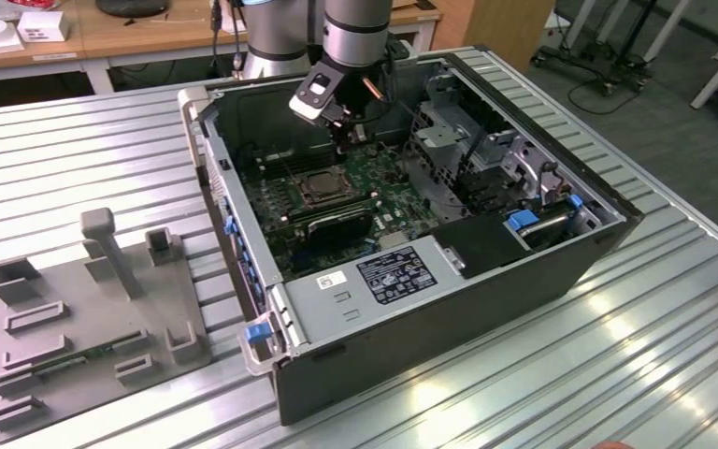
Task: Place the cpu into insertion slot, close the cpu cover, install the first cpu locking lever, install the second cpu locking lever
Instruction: 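Close the cpu cover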
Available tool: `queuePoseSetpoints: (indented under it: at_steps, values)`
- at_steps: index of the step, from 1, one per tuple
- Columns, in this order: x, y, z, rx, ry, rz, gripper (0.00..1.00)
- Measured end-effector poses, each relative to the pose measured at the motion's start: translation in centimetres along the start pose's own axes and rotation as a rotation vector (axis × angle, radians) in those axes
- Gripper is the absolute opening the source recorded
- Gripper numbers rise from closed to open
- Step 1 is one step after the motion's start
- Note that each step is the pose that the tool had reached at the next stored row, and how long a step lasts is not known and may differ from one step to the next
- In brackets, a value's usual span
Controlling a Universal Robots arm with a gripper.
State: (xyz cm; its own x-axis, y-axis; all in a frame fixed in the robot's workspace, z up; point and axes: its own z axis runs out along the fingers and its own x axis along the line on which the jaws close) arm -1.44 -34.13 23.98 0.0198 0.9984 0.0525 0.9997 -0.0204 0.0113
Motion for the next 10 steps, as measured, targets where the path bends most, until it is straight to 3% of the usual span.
queuePoseSetpoints:
  at_steps: [2, 10]
  values:
    - [0.0, 0.0, 0.0, 0.0003, 0.0, -0.004, 0.11]
    - [0.0, -0.01, 0.02, 0.005, 0.0011, -0.096, 0.11]
